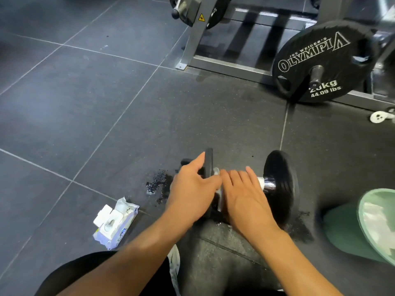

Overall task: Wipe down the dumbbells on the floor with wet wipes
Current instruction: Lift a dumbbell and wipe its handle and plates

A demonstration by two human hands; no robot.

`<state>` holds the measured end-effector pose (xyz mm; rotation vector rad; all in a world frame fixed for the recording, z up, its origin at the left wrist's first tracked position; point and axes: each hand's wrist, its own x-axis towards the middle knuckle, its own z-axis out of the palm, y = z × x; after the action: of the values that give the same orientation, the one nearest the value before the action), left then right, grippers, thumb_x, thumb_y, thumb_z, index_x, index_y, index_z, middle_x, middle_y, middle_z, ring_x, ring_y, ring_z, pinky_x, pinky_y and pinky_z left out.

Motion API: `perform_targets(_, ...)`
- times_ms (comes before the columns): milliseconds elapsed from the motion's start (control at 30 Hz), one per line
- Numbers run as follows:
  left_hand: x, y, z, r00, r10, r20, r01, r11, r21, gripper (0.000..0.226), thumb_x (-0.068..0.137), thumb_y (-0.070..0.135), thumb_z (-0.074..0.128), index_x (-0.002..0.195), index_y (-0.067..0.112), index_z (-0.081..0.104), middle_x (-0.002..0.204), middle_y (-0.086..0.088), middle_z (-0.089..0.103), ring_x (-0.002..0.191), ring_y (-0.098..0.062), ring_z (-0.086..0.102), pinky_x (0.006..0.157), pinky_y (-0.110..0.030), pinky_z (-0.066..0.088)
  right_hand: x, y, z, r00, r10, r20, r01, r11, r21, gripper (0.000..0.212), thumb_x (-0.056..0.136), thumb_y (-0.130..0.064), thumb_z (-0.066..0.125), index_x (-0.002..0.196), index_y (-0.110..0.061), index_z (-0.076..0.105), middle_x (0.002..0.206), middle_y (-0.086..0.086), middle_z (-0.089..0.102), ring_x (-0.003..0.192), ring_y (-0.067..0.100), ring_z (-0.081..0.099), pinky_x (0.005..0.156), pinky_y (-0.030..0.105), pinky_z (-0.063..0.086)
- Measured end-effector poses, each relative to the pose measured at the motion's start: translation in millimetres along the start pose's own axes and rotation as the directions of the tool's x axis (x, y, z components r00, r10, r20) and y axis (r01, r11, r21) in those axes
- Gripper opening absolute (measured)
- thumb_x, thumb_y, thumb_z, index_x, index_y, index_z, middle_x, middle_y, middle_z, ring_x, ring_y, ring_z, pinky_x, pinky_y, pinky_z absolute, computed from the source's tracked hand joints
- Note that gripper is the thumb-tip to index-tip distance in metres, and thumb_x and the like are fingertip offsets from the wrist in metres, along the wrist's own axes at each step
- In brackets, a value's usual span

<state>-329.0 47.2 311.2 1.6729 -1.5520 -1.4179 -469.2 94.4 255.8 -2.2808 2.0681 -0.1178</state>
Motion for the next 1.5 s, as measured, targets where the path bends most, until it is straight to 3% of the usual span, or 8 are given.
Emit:
perform_targets(233,-15.8,9.4,16.6,0.966,0.210,0.149,-0.249,0.907,0.340,0.070,0.090,0.037,0.063,0.149,0.062,0.036,0.087,0.004,0.075,0.082,-0.015,0.067,0.079,-0.038,0.056,17.0,13.2,-30.2,0.868,0.261,0.422,-0.363,0.914,0.181,0.008,0.092,-0.024,0.059,0.088,-0.019,0.054,0.093,0.007,0.072,0.082,0.028,0.067,0.064,0.030,0.044)
perform_targets(333,-13.5,15.7,9.2,0.879,0.358,0.316,-0.473,0.747,0.468,0.061,0.097,0.046,0.065,0.149,0.061,0.038,0.082,0.006,0.068,0.081,-0.017,0.062,0.067,-0.030,0.039,11.0,25.4,-43.9,0.743,0.058,0.667,-0.647,0.316,0.693,0.012,0.091,-0.010,0.066,0.083,-0.018,0.069,0.086,0.003,0.075,0.085,0.017,0.071,0.067,0.023,0.055)
perform_targets(500,14.4,14.0,-20.7,0.754,0.339,0.563,-0.594,0.718,0.363,0.050,0.092,0.048,0.059,0.137,0.068,0.050,0.095,0.038,0.067,0.079,0.016,0.059,0.086,-0.019,0.050,-11.8,14.9,-23.6,0.673,-0.089,0.734,-0.703,-0.384,0.598,0.023,0.079,-0.005,0.076,0.102,-0.002,0.077,0.099,0.019,0.072,0.092,0.033,0.071,0.085,0.046,0.057)
perform_targets(733,30.8,16.0,-33.9,0.766,0.379,0.520,-0.371,0.920,-0.124,0.041,0.092,0.002,0.074,0.131,0.015,0.071,0.130,0.007,0.074,0.126,-0.008,0.065,0.107,-0.019,0.048,-15.0,2.8,-43.3,0.781,-0.074,0.621,-0.483,-0.702,0.523,0.036,0.065,-0.009,0.077,0.100,-0.010,0.070,0.082,0.011,0.064,0.066,0.022,0.065,0.056,0.028,0.053)
perform_targets(900,39.2,-5.9,-34.6,0.943,-0.039,0.330,0.102,0.979,-0.176,0.029,0.102,0.046,0.060,0.125,0.032,0.069,0.129,0.005,0.073,0.117,-0.015,0.071,0.097,-0.039,0.058,6.4,8.8,-48.8,0.759,0.200,0.620,-0.321,-0.713,0.623,0.035,0.060,-0.025,0.088,0.088,-0.016,0.068,0.080,0.009,0.057,0.073,0.023,0.057,0.074,0.037,0.045)
perform_targets(1167,11.3,-14.0,-3.1,0.660,-0.296,0.690,0.728,0.480,-0.491,0.085,0.081,0.087,0.053,0.130,0.019,0.064,0.128,-0.016,0.073,0.112,-0.042,0.071,0.094,-0.077,0.047,14.8,17.5,-61.0,0.671,0.402,0.623,-0.032,-0.824,0.566,0.018,0.085,-0.031,0.067,0.090,-0.015,0.061,0.067,0.001,0.056,0.057,0.016,0.056,0.055,0.028,0.047)
perform_targets(1400,12.6,-4.8,15.7,0.987,0.127,0.100,-0.046,0.812,-0.582,0.033,0.084,0.057,0.062,0.102,0.030,0.053,0.111,-0.004,0.052,0.095,-0.021,0.051,0.093,-0.041,0.042,25.7,16.3,-51.4,0.753,0.401,0.522,0.054,-0.828,0.558,0.026,0.083,-0.035,0.074,0.090,-0.016,0.058,0.075,0.004,0.054,0.066,0.018,0.056,0.068,0.034,0.047)
perform_targets(1500,8.8,-12.2,14.5,0.699,0.715,-0.002,-0.715,0.699,-0.022,0.038,0.094,0.050,0.057,0.119,0.025,0.043,0.138,-0.007,0.043,0.131,-0.013,0.043,0.111,-0.027,0.033,27.1,15.1,-49.3,0.745,0.384,0.546,0.062,-0.854,0.516,0.031,0.084,-0.035,0.075,0.094,-0.013,0.055,0.075,0.008,0.055,0.066,0.022,0.058,0.067,0.036,0.051)
